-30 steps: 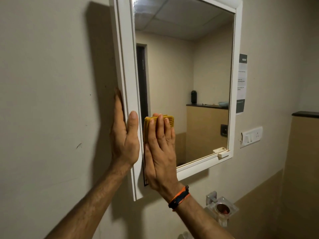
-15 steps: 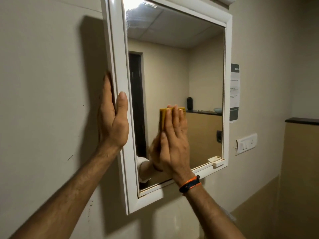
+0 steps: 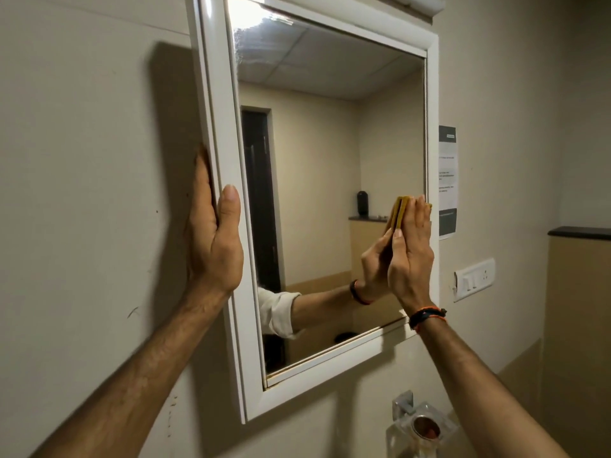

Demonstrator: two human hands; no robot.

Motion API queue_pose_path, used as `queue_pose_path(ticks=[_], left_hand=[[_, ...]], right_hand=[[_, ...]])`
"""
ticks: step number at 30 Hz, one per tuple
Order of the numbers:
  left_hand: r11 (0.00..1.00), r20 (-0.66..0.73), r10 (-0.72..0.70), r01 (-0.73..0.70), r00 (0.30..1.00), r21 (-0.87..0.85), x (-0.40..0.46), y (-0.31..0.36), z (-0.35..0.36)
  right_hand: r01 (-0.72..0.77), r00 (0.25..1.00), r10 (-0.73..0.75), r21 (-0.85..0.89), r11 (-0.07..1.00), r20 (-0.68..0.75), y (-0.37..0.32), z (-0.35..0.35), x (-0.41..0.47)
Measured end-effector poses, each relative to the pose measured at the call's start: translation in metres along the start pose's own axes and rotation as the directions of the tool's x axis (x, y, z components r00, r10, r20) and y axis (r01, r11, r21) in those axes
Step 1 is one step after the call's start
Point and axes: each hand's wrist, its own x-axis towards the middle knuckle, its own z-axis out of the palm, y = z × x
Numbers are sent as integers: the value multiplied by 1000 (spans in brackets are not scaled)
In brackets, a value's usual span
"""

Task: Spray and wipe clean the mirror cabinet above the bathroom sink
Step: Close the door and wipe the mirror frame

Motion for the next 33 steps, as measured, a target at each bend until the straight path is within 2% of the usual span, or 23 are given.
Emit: queue_pose_path(ticks=[11, 15, 21, 29, 33], left_hand=[[1000, 16, -29, 29, 999, -9, -1, 8, 0], [999, 29, -37, 37, 999, -1, -1, 10, 0], [998, 13, -48, 48, 999, -32, -1, 12, 1], [996, 40, -57, 60, 998, -71, 5, 12, -1], [997, 9, -62, 62, 998, -49, 44, 28, 3]], right_hand=[[-51, 998, 52, -11, 999, 28, -35, 3, 34], [122, 989, -123, 24, 992, 78, -96, 20, 9], [347, 924, -360, 117, 931, 125, -181, 54, -32], [371, 913, -382, 93, 924, 146, -200, 59, -28], [377, 920, -383, 80, 923, 84, -216, 65, 3]])
